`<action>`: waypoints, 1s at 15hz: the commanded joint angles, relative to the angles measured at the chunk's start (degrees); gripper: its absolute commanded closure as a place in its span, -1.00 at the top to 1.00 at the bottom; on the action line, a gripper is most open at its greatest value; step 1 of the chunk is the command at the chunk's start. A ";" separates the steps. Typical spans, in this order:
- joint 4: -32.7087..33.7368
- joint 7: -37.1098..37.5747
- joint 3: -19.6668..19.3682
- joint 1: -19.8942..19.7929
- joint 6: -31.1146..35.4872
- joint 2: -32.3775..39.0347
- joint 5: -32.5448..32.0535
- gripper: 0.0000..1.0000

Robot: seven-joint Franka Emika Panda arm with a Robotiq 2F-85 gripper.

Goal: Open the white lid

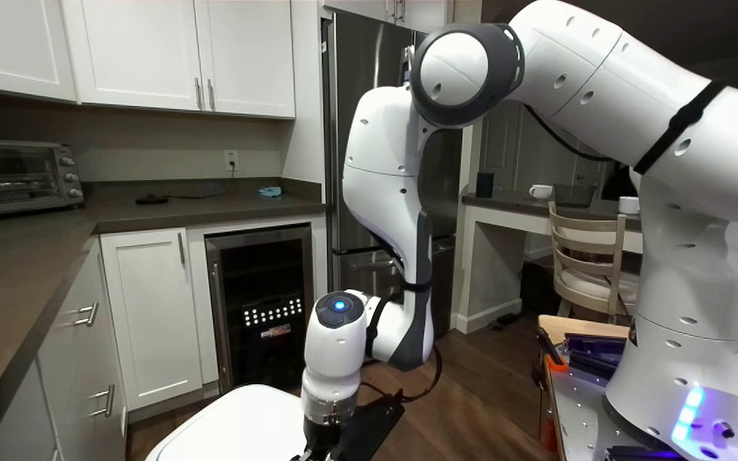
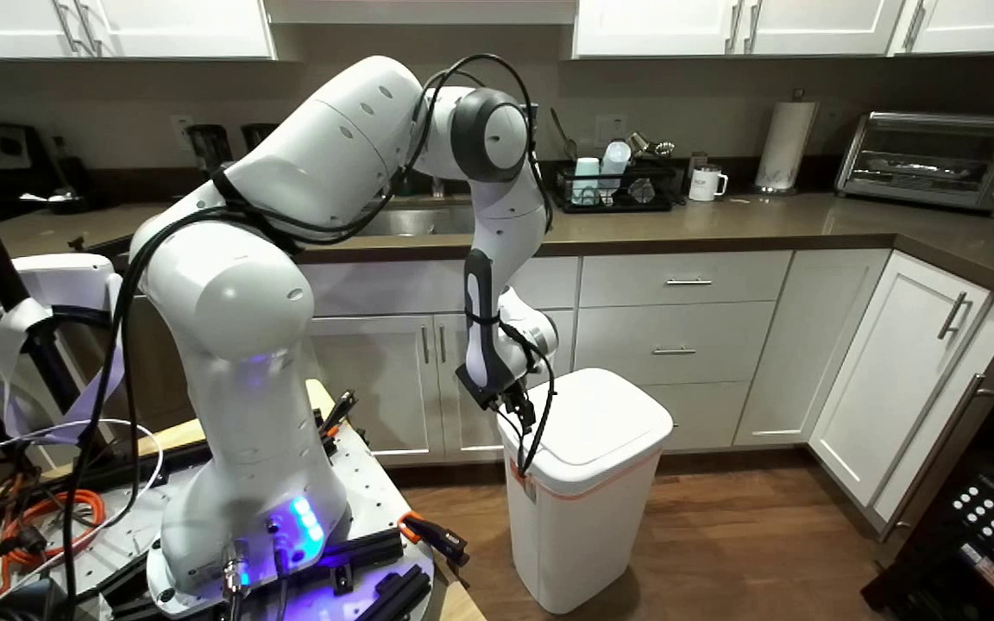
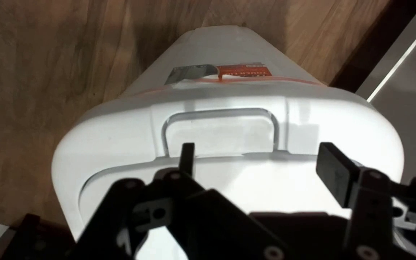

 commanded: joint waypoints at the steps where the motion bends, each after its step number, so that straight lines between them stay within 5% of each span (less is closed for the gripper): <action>1: 2.73 3.42 -1.60 1.68 0.79 3.37 -2.42 0.56; 11: 5.09 5.74 -4.85 3.36 1.31 5.12 -3.38 -0.72; 15: 5.25 10.02 -4.94 3.90 1.73 6.23 -6.02 -1.00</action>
